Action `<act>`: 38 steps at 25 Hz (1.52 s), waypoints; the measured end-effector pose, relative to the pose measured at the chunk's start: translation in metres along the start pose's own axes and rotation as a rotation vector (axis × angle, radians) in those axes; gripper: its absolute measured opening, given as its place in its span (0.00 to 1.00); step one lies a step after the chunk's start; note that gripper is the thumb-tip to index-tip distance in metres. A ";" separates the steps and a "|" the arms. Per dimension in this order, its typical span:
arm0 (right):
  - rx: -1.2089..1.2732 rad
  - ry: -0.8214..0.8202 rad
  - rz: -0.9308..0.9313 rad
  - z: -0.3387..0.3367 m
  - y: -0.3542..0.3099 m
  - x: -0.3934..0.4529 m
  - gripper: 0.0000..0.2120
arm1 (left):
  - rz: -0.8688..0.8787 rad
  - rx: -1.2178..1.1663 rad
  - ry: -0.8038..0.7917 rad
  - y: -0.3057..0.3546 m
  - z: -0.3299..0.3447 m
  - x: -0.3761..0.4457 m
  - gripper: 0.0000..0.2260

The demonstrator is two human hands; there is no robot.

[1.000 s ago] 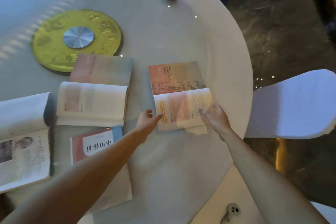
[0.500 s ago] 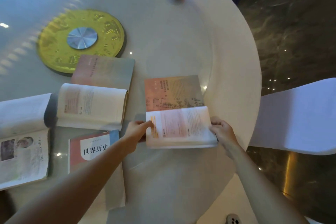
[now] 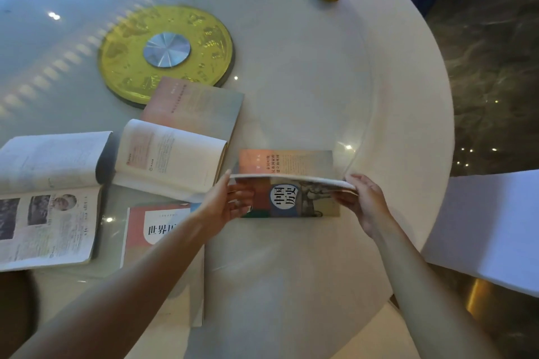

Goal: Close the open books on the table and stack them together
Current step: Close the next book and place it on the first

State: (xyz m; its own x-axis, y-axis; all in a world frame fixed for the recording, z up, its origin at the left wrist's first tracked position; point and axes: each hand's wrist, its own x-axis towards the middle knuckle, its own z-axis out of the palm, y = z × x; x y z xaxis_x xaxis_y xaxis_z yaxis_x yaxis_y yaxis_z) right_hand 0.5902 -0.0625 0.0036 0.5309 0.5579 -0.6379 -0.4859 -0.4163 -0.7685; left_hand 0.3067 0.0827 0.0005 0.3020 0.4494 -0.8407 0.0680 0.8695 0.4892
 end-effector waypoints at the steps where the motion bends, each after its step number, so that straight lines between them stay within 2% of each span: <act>1: -0.023 0.001 0.018 0.005 -0.002 0.009 0.06 | -0.010 -0.004 0.032 -0.001 0.003 0.001 0.24; 3: -0.122 -0.001 0.061 0.016 -0.005 0.029 0.13 | -0.043 0.040 0.115 -0.010 0.010 0.002 0.20; 5: -0.349 0.025 0.047 0.027 -0.006 0.045 0.17 | -0.103 0.115 0.122 -0.026 0.016 -0.001 0.13; 8: -1.040 0.150 -0.209 0.045 0.000 0.064 0.23 | -0.223 0.168 0.015 -0.050 0.029 -0.008 0.08; 9: -1.177 0.120 -0.330 0.053 0.003 0.067 0.24 | -0.232 0.161 0.006 -0.056 0.033 -0.007 0.07; 10: -1.275 0.043 -0.432 0.061 0.006 0.070 0.25 | -0.221 0.149 0.024 -0.060 0.037 -0.004 0.06; 12: -1.445 -0.094 -0.512 0.070 0.009 0.074 0.26 | -0.176 0.132 0.089 -0.063 0.041 0.004 0.06; 14: -1.562 -0.072 -0.528 0.066 0.011 0.074 0.24 | -0.142 0.125 0.133 -0.063 0.039 0.011 0.10; 17: -1.662 0.038 -0.507 0.044 0.019 0.064 0.21 | -0.064 0.126 0.168 -0.059 0.033 0.017 0.09; 21: -1.542 -0.044 -0.325 0.022 0.028 0.050 0.25 | -0.002 0.159 0.149 -0.052 0.033 0.024 0.14; 24: -1.507 0.052 -0.324 0.018 0.038 0.031 0.21 | 0.007 0.222 0.145 -0.053 0.037 0.027 0.13; 26: -1.425 0.096 -0.259 0.016 0.054 0.012 0.20 | 0.019 0.314 0.175 -0.057 0.038 0.026 0.10; 30: -1.068 0.133 -0.049 0.008 0.094 -0.022 0.10 | 0.103 0.432 0.221 -0.066 0.029 0.023 0.10; 33: -0.644 0.100 0.089 0.006 0.102 -0.037 0.05 | 0.118 0.517 0.213 -0.070 0.019 0.013 0.08; 35: -0.542 -0.001 0.141 0.008 0.101 -0.049 0.06 | 0.162 0.546 0.185 -0.070 0.007 0.003 0.07; 38: -0.426 -0.057 0.133 0.019 0.097 -0.063 0.06 | 0.246 0.480 0.133 -0.064 -0.016 -0.014 0.08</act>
State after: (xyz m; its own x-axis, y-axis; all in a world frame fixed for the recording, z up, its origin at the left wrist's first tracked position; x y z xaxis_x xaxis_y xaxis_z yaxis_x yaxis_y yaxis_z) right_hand 0.4964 -0.1243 -0.0298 0.4383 0.5130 -0.7381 -0.2121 -0.7389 -0.6395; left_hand 0.2828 0.0238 -0.0224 0.2427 0.6765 -0.6952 0.4461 0.5586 0.6993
